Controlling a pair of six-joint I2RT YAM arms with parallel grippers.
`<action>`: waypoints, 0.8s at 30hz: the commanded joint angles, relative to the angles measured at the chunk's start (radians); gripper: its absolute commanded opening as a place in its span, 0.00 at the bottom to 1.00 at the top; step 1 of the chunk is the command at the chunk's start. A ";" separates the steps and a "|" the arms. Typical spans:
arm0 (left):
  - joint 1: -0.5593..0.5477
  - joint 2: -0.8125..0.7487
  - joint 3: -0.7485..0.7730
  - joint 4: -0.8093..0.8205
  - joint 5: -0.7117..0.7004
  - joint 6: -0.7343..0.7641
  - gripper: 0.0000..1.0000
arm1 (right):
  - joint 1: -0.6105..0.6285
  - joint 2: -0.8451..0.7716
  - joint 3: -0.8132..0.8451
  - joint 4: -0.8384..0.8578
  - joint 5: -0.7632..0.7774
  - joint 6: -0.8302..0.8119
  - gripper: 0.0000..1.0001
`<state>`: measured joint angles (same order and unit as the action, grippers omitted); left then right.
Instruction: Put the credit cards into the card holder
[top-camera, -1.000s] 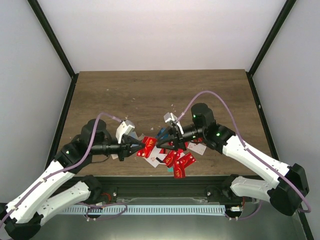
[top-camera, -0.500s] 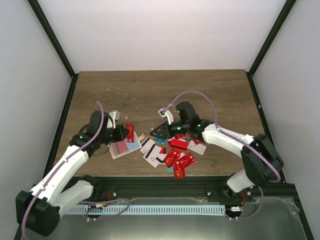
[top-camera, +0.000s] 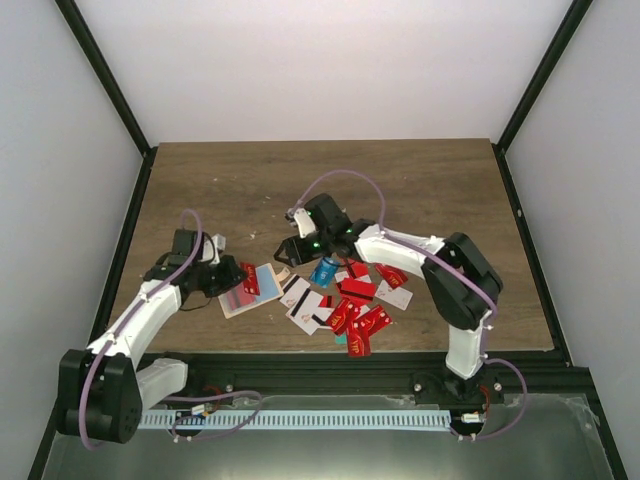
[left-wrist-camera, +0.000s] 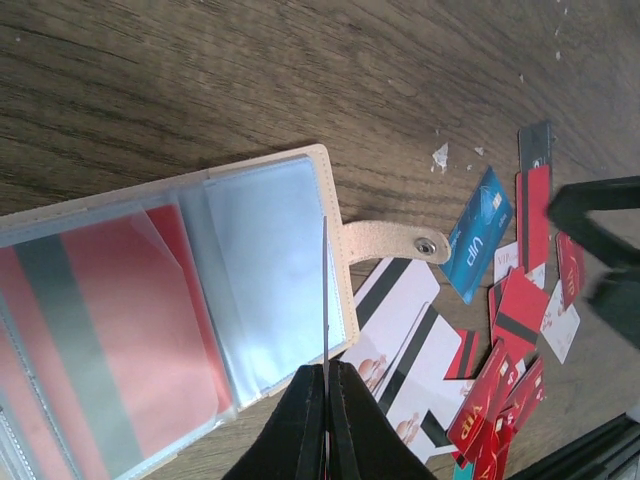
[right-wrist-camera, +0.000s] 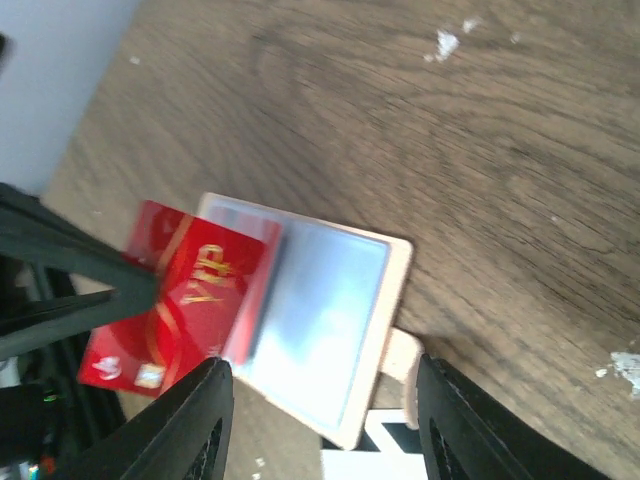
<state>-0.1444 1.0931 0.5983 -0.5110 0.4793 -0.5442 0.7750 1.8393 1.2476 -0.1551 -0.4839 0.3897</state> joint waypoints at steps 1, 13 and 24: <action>0.015 0.008 -0.019 0.052 0.018 -0.027 0.04 | 0.024 0.080 0.080 -0.115 0.111 -0.057 0.52; 0.025 0.036 -0.038 0.085 -0.010 -0.033 0.04 | 0.045 0.193 0.150 -0.135 0.098 -0.100 0.30; 0.028 0.045 -0.065 0.089 -0.072 -0.073 0.04 | 0.043 0.216 0.157 -0.141 0.124 -0.104 0.01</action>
<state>-0.1238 1.1286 0.5594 -0.4427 0.4286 -0.5846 0.8131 2.0361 1.3666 -0.2871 -0.3843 0.2962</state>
